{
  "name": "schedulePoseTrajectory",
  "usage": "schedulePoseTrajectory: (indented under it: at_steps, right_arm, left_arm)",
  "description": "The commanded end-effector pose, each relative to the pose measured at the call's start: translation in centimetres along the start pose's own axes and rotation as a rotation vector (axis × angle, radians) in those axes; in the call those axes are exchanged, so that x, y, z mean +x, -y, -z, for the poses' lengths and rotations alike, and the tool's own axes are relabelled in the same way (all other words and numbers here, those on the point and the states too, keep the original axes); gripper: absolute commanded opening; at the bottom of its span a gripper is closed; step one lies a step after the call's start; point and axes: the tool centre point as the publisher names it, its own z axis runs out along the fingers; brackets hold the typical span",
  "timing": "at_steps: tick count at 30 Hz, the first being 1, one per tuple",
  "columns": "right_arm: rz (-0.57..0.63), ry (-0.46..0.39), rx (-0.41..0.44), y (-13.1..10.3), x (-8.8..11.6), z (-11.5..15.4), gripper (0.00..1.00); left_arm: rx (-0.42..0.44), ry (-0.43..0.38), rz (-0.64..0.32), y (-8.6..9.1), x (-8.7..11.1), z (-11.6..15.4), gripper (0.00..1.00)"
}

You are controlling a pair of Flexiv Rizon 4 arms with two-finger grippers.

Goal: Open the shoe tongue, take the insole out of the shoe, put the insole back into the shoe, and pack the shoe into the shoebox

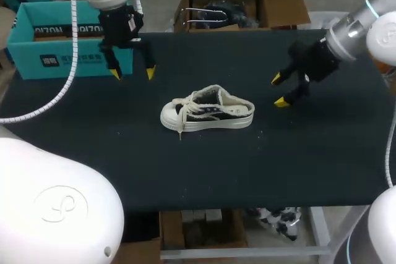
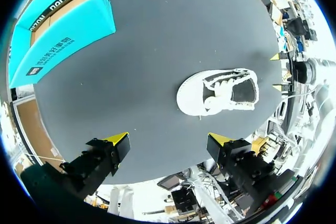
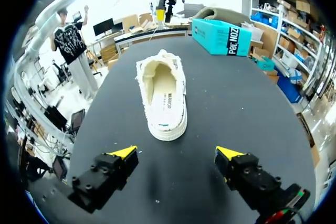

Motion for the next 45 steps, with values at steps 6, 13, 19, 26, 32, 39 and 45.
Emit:
schedulePoseTrajectory:
  at_steps: [6,13,19,26,32,39,45]
  right_arm:
    - [0.011,0.012,-0.094,-0.1,0.1,-4.8,1.00]
    - [0.006,0.000,-0.131,-0.6,0.8,-6.7,1.00]
    - [-0.011,-0.024,-0.169,-0.8,1.2,-8.4,1.00]
    - [-0.019,-0.058,-0.216,-1.2,1.4,-9.8,1.00]
    - [-0.023,-0.067,-0.239,-1.6,1.7,-10.7,1.00]
    - [-0.025,-0.085,-0.266,-2.6,1.9,-11.8,1.00]
    - [-0.022,-0.096,-0.282,-3.0,1.9,-12.7,1.00]
  left_arm:
    - [0.016,0.067,0.058,0.5,3.5,-1.2,1.00]
    - [-0.007,0.082,0.026,1.1,5.1,-1.9,1.00]
    - [-0.018,0.087,0.008,1.6,6.0,-2.3,1.00]
    - [-0.026,0.096,-0.012,1.8,6.6,-2.8,1.00]
    - [-0.034,0.097,-0.019,2.1,6.8,-3.2,1.00]
    - [-0.044,0.100,-0.022,2.4,7.1,-3.7,1.00]
    - [-0.045,0.101,-0.025,2.6,7.5,-3.9,1.00]
